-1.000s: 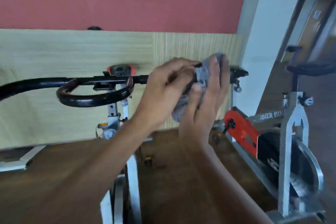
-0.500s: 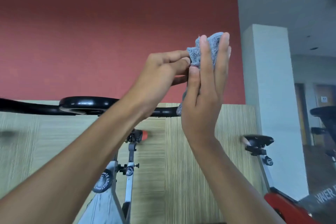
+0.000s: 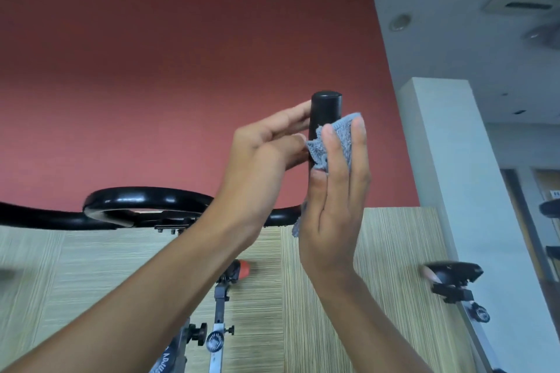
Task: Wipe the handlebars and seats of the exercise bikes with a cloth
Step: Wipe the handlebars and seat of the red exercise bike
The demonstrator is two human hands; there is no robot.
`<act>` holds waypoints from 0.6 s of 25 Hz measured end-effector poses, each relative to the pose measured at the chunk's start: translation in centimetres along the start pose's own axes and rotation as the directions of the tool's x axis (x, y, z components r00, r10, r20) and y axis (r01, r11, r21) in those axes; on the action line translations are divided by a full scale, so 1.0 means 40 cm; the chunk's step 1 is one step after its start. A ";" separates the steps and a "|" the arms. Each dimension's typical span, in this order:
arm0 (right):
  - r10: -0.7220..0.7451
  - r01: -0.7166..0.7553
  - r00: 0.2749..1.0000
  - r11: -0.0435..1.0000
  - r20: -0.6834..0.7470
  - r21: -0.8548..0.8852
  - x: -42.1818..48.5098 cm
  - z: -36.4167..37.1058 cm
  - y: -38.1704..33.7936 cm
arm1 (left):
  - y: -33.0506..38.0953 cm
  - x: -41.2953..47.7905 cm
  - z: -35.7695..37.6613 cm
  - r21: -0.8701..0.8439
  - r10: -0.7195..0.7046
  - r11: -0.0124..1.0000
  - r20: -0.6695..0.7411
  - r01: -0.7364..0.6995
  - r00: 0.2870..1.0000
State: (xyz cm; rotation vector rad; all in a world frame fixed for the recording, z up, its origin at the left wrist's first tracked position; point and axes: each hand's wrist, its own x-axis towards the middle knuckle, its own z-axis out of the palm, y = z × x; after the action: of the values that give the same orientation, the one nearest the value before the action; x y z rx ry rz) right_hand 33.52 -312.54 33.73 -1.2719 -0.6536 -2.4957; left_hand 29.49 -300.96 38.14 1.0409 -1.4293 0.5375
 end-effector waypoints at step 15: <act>0.095 -0.082 0.993 0.984 -0.077 0.156 -0.156 0.068 0.111 | -0.352 -0.205 -0.303 0.994 0.322 0.104 -0.020 -0.015 0.946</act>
State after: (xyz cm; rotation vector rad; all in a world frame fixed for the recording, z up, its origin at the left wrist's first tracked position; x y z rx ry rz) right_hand 40.92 -314.81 31.24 -1.1100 -0.7361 -2.3632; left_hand 46.64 -295.55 28.75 1.7675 -0.7897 1.9631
